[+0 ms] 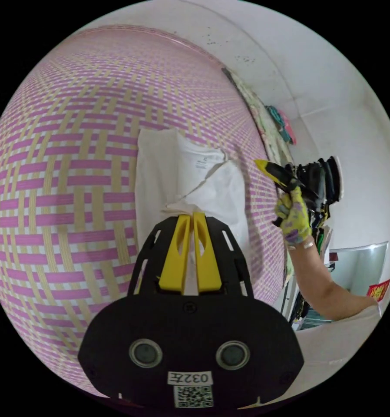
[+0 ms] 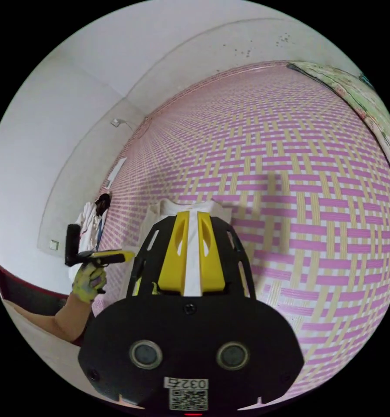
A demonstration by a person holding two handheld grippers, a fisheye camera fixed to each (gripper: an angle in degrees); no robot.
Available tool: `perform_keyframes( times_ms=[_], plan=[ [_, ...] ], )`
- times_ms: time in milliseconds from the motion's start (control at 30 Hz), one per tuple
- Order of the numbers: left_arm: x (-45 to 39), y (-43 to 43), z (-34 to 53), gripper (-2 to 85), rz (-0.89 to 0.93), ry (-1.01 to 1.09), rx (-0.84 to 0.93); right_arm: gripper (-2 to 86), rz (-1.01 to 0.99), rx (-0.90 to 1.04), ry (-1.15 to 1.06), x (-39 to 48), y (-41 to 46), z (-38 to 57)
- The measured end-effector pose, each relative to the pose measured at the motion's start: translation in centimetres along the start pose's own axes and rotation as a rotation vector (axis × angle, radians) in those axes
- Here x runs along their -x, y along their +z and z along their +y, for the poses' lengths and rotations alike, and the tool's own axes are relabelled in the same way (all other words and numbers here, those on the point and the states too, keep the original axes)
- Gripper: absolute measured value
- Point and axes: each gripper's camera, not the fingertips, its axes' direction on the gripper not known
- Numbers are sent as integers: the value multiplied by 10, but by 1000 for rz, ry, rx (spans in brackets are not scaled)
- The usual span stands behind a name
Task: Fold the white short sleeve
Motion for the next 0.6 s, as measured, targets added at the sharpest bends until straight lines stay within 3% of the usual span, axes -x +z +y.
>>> perform_keyframes(
  times_ms=[133,333,467,600],
  plan=[
    [25,32,-4,-11,45,-5,71,44,-48,68,-128,46,-10,66],
    [33,2,22,-15,105,-22,-38,72,18,221,-450,140,15,161],
    [45,-12,43,-14,67,-72,-79,81,212,269,-667,193,44,188],
    [63,-13,43,-13,85,-93,-72,31,299,333,-642,194,63,183]
  ],
)
